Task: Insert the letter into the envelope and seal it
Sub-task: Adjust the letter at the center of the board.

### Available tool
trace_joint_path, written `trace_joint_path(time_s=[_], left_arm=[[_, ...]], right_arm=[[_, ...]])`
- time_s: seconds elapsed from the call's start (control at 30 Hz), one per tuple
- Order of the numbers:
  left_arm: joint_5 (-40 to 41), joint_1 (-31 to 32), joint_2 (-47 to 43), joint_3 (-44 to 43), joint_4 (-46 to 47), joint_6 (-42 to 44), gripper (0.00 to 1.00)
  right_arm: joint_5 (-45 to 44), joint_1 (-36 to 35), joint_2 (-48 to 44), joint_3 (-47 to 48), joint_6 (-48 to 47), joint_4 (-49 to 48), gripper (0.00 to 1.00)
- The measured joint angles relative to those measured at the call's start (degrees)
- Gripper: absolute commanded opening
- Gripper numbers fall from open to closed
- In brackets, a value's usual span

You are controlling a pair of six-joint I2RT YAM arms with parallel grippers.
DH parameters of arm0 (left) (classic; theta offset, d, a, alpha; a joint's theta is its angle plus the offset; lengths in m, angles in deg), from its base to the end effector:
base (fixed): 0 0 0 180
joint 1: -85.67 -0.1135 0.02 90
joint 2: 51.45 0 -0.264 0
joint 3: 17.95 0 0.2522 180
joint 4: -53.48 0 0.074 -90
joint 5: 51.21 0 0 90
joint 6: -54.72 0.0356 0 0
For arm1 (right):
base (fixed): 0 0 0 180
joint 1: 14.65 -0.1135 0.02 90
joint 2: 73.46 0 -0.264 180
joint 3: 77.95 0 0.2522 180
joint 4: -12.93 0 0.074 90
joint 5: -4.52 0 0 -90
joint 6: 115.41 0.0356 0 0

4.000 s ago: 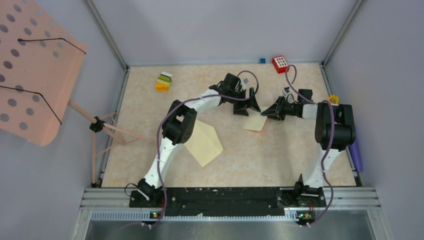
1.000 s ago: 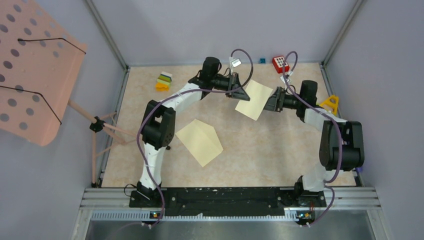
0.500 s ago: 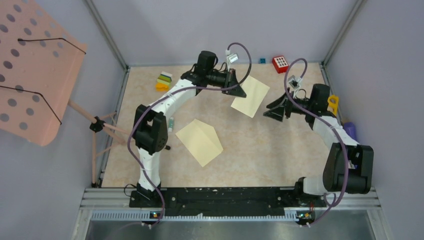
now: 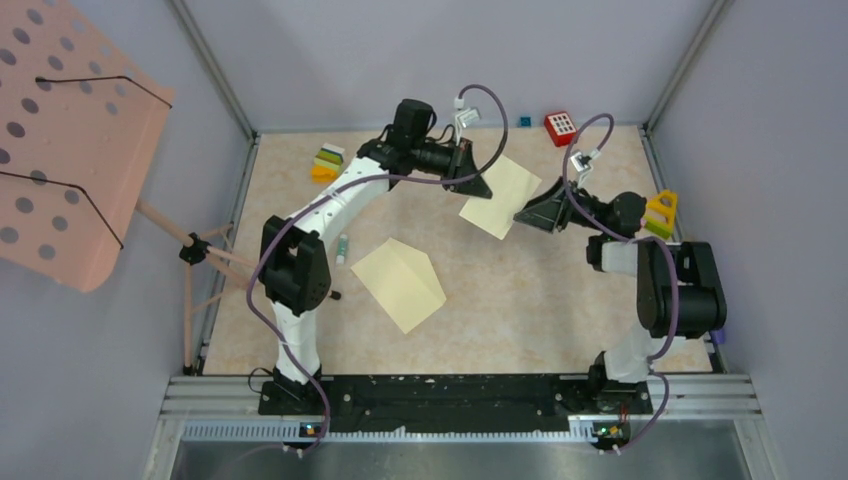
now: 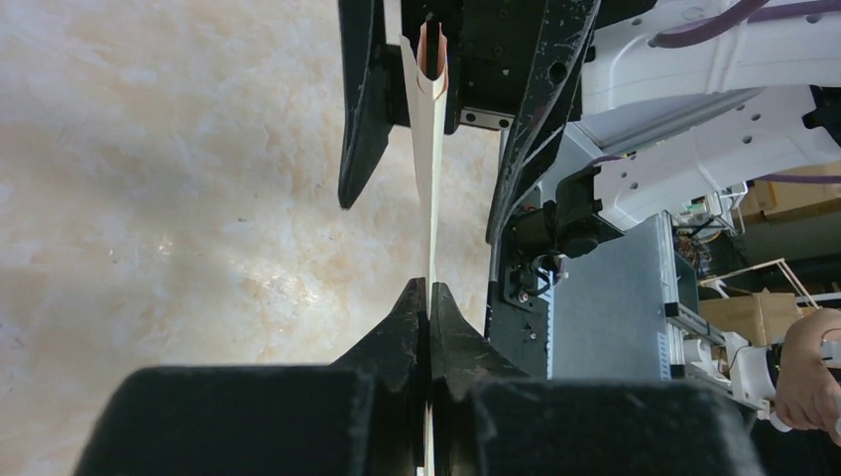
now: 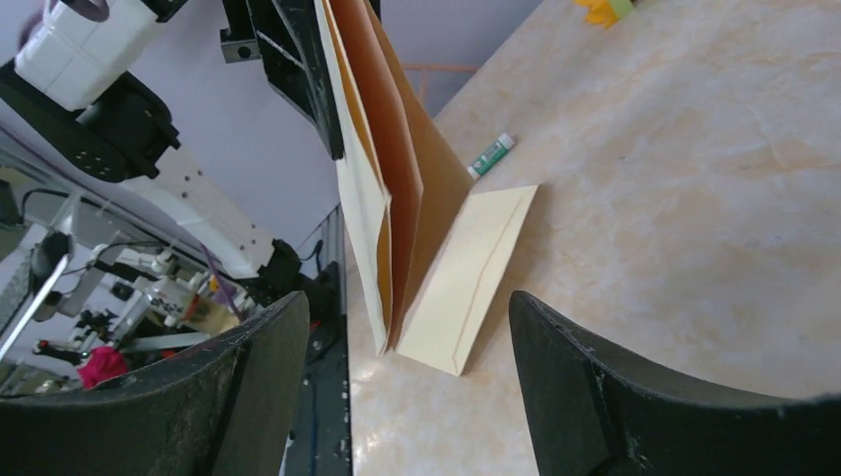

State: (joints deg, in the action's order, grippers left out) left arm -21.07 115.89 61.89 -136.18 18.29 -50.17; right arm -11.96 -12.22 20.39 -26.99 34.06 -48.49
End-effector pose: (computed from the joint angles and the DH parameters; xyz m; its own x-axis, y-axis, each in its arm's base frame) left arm 0.3778 -0.2557 0.3310 -0.6521 0.2305 -0.7223 0.7557 0.1214 -0.6435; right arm 0.3034 0.0213 0.2320 -0.6108 0.2705 -0.7442 -0.7288 0.1752 0.6619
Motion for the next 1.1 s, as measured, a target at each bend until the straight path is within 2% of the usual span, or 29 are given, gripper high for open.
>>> trace_joint_path(time_s=[0.1,0.23,0.37,0.43,0.47,0.5,0.57,0.6,0.67,0.7,0.77,0.83,0.87,0.93,1.03,1.1], left_arm=[[-0.35,0.55,-0.5,0.0,-0.15,0.37,0.0],[-0.7,0.85,-1.07,0.07,-0.02,0.37,0.0],[-0.96,0.94,-1.42,1.16,1.46,-0.92,0.0],[-1.11,0.9,-1.44,2.16,2.56,-2.45,0.0],[-1.2,0.87,-1.44,2.69,3.26,-3.3,0.0],[-1.29,0.81,-1.44,3.23,3.91,-4.35,0.02],[-1.31,0.57,-1.44,4.26,5.62,-6.51,0.13],[-1.33,0.44,-1.44,4.57,6.16,-7.3,0.24],[-1.27,0.28,-1.44,4.85,6.97,-8.35,0.54],[-1.18,0.13,-1.44,4.85,7.52,-8.81,0.64],[-0.74,-0.31,-1.44,4.9,8.17,-9.14,0.78],[0.13,-1.05,-1.44,5.16,8.15,-8.83,0.81],[0.85,-1.53,-1.46,5.44,8.02,-8.61,0.82],[1.9,-2.69,-1.57,6.34,7.89,-8.04,0.83],[3.21,-5.01,-2.25,8.76,7.82,-7.61,0.83],[4.31,-6.32,-2.73,10.14,7.85,-7.41,0.84]], right_arm=[[-1.64,-2.89,1.27,0.2,5.77,-5.22,0.71],[-3.76,-5.62,1.36,1.6,8.94,-8.85,0.57],[-5.51,-6.47,1.99,3.1,10.49,-10.8,0.29],[-6.1,-6.47,2.51,3.48,10.86,-11.04,0.07],[-6.03,-6.49,2.67,3.48,10.69,-11.06,0.0],[-6.03,-6.54,2.82,3.48,10.99,-11.04,0.0],[-5.79,-6.58,2.89,3.48,10.97,-11.04,0.0],[-5.73,-6.6,2.89,3.48,10.97,-11.06,0.0],[-4.72,-6.69,2.89,3.91,10.91,-11.04,0.0],[-3.96,-6.73,2.89,4.24,10.75,-11.04,0.0],[-2.4,-6.73,2.89,5.11,9.92,-11.04,0.0],[-0.7,-6.73,2.73,6.23,6.86,-9.9,0.0],[-0.04,-6.75,2.19,6.88,3.85,-6.91,0.0],[-0.24,-6.86,-0.28,8.79,-7.43,6.73,0.0],[-6.62,-8.24,-3.91,18.01,-33.38,39.54,0.0],[-10.78,-9.4,-4.94,22.73,-44.68,52.02,0.0]])
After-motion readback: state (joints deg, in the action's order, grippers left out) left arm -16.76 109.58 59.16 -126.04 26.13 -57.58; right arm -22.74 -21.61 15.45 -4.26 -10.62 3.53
